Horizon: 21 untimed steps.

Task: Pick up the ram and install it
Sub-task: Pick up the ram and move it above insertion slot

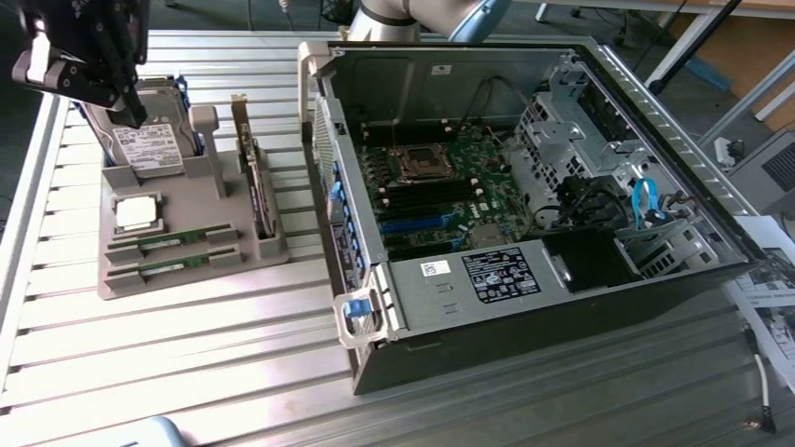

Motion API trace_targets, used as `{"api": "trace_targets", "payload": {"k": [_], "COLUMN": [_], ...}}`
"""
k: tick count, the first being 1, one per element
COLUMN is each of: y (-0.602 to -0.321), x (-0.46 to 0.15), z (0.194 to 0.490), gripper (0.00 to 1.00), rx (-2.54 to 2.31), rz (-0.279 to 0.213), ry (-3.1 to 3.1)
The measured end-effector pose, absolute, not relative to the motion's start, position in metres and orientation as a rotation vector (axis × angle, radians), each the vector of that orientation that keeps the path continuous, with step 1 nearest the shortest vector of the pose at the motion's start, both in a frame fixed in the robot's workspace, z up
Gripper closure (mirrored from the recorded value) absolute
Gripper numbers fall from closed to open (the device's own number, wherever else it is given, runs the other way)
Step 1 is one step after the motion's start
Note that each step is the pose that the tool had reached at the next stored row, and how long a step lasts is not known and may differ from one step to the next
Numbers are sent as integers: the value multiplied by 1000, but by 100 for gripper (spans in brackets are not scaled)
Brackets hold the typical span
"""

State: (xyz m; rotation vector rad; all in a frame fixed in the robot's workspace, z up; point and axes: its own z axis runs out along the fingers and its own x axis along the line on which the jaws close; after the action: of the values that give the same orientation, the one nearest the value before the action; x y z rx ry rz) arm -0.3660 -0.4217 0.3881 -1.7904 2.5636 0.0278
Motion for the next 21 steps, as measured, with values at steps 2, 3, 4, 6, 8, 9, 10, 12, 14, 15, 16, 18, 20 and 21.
{"api": "trace_targets", "payload": {"k": [2, 3, 4, 6, 8, 9, 10, 12, 14, 15, 16, 18, 20, 21], "y": [-422, -422, -422, -422, -422, -422, -422, -422, -422, -422, -422, -422, -422, -422], "x": [-366, -366, -366, -366, -366, -366, -366, -366, -366, -366, -366, -366, -366, -366], "z": [388, 388, 388, 388, 388, 388, 388, 388, 388, 388, 388, 388, 388, 388], "gripper": [90, 90, 90, 90, 90, 90, 90, 90, 90, 90, 90, 90, 90, 90], "rx": [-1833, -1852, -1871, -1912, -1947, -1954, -1957, -1959, -1985, -2002, -2020, -2061, -2094, -2100], "rz": [28, 28, 28, 29, 29, 29, 29, 29, 29, 30, 30, 30, 30, 30], "ry": [2534, 2520, 2506, 2476, 2448, 2443, 2440, 2438, 2418, 2404, 2389, 2354, 2326, 2320]}}
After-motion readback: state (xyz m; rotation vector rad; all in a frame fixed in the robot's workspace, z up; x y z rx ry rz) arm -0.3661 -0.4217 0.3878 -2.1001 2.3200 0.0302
